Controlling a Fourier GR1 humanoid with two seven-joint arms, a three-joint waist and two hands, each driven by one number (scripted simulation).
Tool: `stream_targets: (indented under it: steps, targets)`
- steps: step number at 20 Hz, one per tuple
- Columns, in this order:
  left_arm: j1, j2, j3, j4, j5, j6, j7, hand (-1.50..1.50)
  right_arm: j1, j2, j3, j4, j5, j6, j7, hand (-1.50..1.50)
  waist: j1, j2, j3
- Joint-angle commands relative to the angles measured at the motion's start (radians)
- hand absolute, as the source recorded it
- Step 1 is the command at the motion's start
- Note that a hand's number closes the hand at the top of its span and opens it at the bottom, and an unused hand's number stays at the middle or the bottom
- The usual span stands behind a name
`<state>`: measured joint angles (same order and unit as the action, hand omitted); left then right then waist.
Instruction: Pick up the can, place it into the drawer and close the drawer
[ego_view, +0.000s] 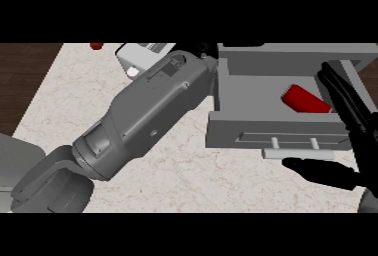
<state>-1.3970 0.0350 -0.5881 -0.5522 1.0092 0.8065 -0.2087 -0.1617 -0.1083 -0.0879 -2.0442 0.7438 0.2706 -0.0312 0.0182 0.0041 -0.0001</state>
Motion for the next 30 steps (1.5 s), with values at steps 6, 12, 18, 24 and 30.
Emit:
stream_targets:
  steps: [6,12,18,24,30]
  targets:
    - [0.049,0.086,-0.014,-0.084,-0.047,-0.002,0.076,-1.5,-0.272,-0.01,0.135,0.42,0.288,-0.138,-0.005,-1.5,0.03,0.0,0.0]
    - [0.101,0.144,-0.004,-0.174,-0.08,0.028,0.115,-1.5,-0.366,-0.05,0.119,0.671,0.385,-0.245,-0.057,-1.5,0.014,-0.003,0.0]
    - [0.142,0.237,-0.012,-0.311,-0.104,0.049,0.211,-1.5,-0.453,-0.021,0.086,0.971,0.447,-0.417,-0.074,-1.5,0.024,-0.005,0.0]
    - [0.216,0.314,-0.007,-0.398,-0.14,0.025,0.223,-1.5,-0.568,0.002,0.058,1.242,0.533,-0.6,-0.046,-1.5,0.033,0.001,0.001]
    - [0.282,0.335,0.011,-0.425,-0.163,0.001,0.22,-1.5,-0.652,-0.009,-0.003,1.408,0.516,-0.748,-0.109,-1.5,0.031,0.007,0.001]
